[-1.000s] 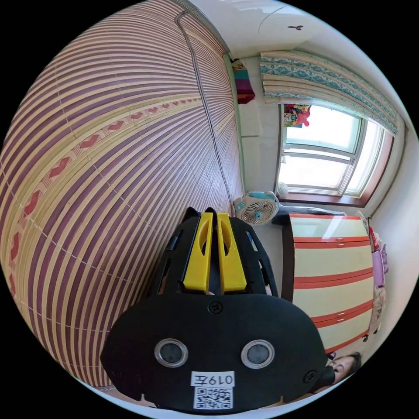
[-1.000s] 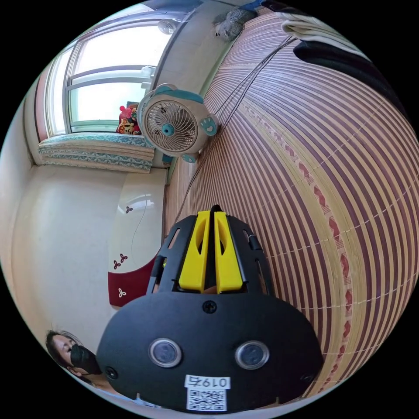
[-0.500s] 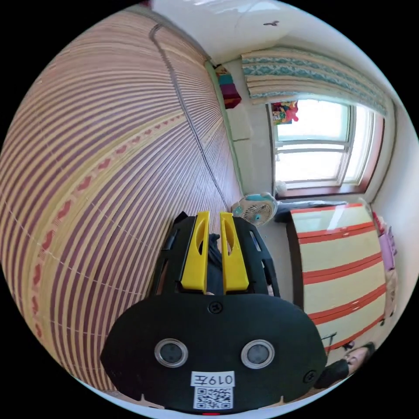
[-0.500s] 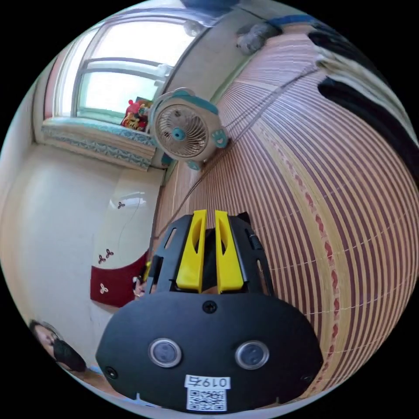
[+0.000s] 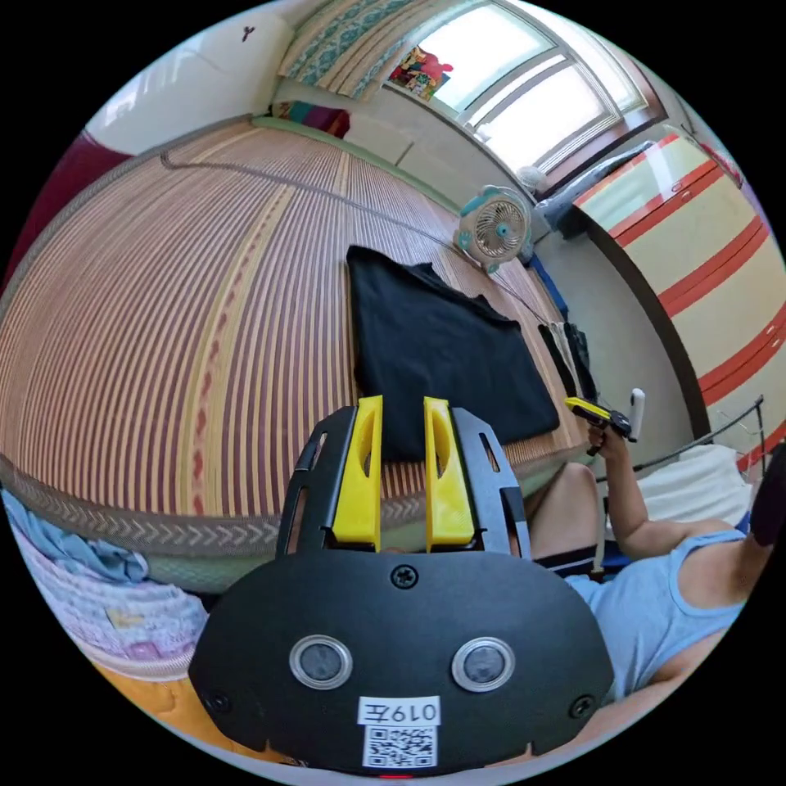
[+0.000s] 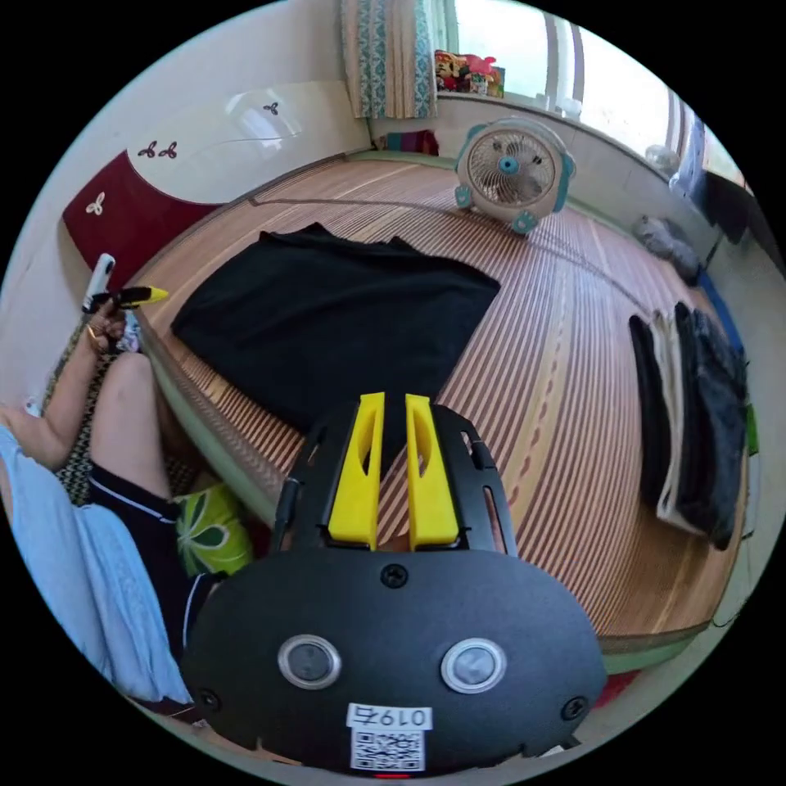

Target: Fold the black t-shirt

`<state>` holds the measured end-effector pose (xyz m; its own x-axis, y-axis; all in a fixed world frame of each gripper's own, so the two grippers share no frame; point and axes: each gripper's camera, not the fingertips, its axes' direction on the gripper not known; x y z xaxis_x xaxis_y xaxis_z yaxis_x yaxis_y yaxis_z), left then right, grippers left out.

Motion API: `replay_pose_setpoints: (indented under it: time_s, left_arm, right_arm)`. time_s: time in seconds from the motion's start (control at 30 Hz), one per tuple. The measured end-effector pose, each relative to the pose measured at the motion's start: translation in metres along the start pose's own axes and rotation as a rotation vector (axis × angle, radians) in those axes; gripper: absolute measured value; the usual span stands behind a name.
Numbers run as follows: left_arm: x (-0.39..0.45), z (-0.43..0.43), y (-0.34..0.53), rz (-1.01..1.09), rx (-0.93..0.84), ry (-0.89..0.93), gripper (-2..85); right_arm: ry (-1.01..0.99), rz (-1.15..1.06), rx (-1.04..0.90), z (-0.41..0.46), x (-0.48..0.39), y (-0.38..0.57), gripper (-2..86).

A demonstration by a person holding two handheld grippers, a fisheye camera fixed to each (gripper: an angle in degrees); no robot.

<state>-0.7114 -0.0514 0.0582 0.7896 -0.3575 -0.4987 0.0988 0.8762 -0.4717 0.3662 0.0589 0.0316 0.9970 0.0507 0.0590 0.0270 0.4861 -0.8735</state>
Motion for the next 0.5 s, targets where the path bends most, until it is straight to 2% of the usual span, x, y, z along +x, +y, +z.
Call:
replay_pose_setpoints:
  time_s: [0.03,0.1,0.17,0.27,0.5]
  left_arm:
    - [0.003,-0.001,0.006,0.032,0.017,0.07,7.0]
    - [0.017,-0.002,0.006,0.104,0.002,0.039,7.3]
    - [0.04,0.015,0.001,0.202,-0.131,-0.18,7.3]
    - [0.061,0.041,0.006,0.337,-0.257,-0.371,6.9]
    - [0.064,0.057,0.019,0.395,-0.259,-0.239,7.4]
  right_arm:
    - [-0.029,0.021,-0.023,-0.002,0.002,0.011,6.9]
    - [-0.009,0.033,-0.042,-0.006,0.001,0.026,8.0]
    - [0.091,0.002,-0.075,-0.01,-0.01,0.039,8.2]
    - [0.108,-0.012,-0.084,-0.011,-0.024,0.05,8.2]
    - [-0.081,0.106,0.041,-0.017,-0.021,0.082,10.6]
